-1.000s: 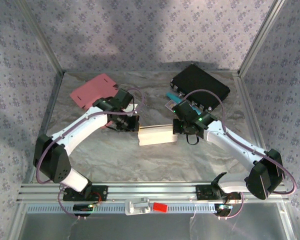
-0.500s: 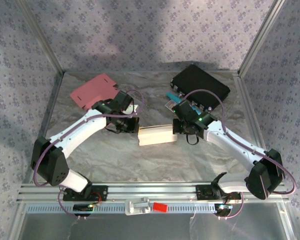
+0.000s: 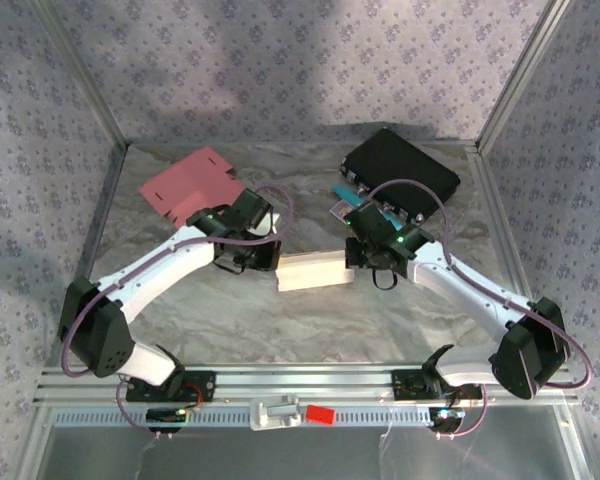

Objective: Fold the paper box

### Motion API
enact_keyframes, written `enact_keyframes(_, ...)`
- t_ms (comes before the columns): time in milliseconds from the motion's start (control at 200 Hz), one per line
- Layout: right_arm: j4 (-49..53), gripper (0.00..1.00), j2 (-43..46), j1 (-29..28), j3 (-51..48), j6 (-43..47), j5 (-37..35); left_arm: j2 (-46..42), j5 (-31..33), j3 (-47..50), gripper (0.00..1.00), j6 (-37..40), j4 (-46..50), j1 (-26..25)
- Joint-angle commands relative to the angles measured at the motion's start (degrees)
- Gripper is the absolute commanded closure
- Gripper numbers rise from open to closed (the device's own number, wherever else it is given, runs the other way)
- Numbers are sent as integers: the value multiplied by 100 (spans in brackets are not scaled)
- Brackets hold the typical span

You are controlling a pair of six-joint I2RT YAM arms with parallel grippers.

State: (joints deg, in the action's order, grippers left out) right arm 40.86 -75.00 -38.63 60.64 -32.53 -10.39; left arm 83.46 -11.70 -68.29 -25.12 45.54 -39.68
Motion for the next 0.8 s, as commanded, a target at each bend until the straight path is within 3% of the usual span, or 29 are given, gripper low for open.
enact_keyframes(0,67,100,-6,-13,-44,82,49,72,168,271,100,-19,296,-109)
enact_keyframes(170,250,100,36,0,126,-106,168,56,252,299,100,-79,272,-165)
enact_keyframes(470,667,64,738,298,200,-1616,927,20,387,273,100,-134,315,-206)
enact_keyframes(665,-288,48,1425,1099,-332,-2952,1752,11,396,229,100,-146,339,-228)
enact_keyframes(795,-1155,43,1400,1363,-726,-4490,2289,32,407,202,100,-159,332,-249)
